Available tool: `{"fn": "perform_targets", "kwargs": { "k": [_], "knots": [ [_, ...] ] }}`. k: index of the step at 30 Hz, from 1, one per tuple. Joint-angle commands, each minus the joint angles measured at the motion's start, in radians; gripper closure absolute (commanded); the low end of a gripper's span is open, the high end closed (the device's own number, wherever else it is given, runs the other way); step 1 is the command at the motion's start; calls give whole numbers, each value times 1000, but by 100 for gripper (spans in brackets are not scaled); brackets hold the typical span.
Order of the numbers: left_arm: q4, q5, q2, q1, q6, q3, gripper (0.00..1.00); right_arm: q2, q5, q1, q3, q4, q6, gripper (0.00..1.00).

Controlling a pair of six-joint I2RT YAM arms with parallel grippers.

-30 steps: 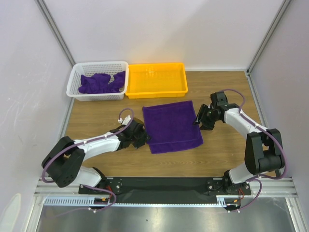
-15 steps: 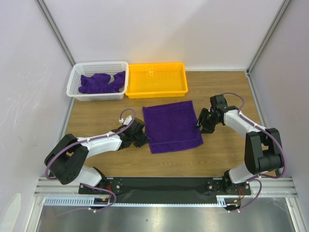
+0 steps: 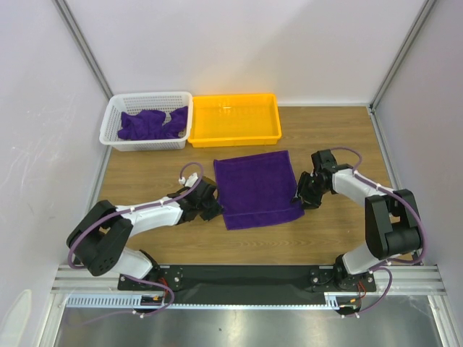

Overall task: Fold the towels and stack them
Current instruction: Fold the towel

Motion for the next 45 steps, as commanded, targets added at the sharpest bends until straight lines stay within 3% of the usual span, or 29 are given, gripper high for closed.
{"fn": "perform_targets", "kwargs": {
  "k": [1,5,17,20,33,39,45],
  "knots": [
    [-4,2,-13,-6,20,16,100,14,24,7,-4,16,10,52],
    [-8,-3,-17,-6,20,16,100,17,30,10,-8,28,13,52],
    [-24,-26,-37,-4,44,25,100,26,43,13,-4,52,14,86],
    [-59,-43,-51,-4,64,51,100,14,46,13,24,26,11,100],
    [-180,-43,-137,17,159,278,100,-69,72,-7,306,-83,-7,100],
    [-185,11,-109,112,185,388,100,40,26,-70,542,-78,-27,100],
    [-203,29,-121,114,204,436,100,124,13,-79,711,-138,-59,100]
  ]
}}
